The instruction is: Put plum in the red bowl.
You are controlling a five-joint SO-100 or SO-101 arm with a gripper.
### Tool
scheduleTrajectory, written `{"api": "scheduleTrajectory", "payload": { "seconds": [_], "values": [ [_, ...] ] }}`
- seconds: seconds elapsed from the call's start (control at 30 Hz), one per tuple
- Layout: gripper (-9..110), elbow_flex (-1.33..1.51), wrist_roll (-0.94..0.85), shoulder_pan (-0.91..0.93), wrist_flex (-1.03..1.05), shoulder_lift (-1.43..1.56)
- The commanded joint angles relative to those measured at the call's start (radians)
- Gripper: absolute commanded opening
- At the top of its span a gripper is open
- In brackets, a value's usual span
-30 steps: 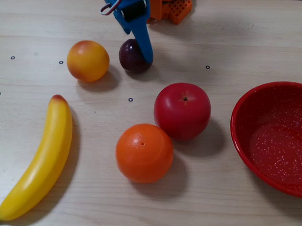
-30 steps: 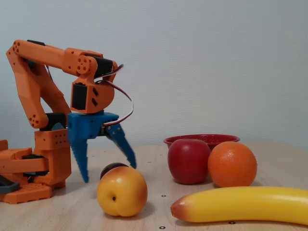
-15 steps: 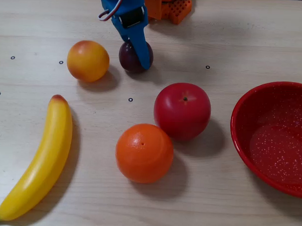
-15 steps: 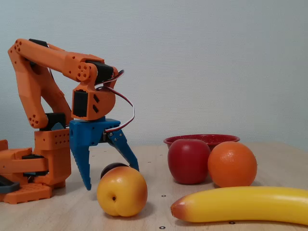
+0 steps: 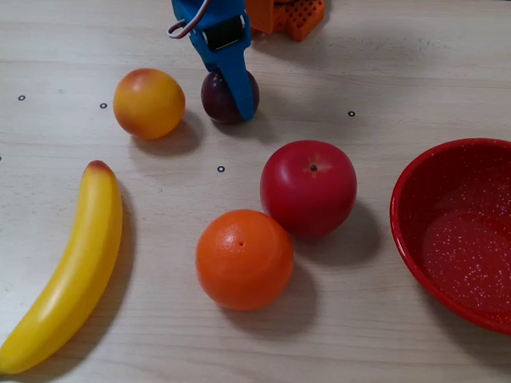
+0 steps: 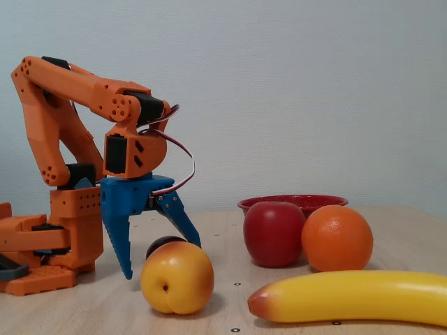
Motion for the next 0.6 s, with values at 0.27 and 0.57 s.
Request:
{"api": "scheduleTrajectory", "payload": {
  "seconds": [0.27, 0.57],
  "values": [
    [41, -0.034, 0.015, -0.043, -0.025, 0.008],
    [40, -0.034, 0.02, -0.052, -0.038, -0.011]
  ]
}}
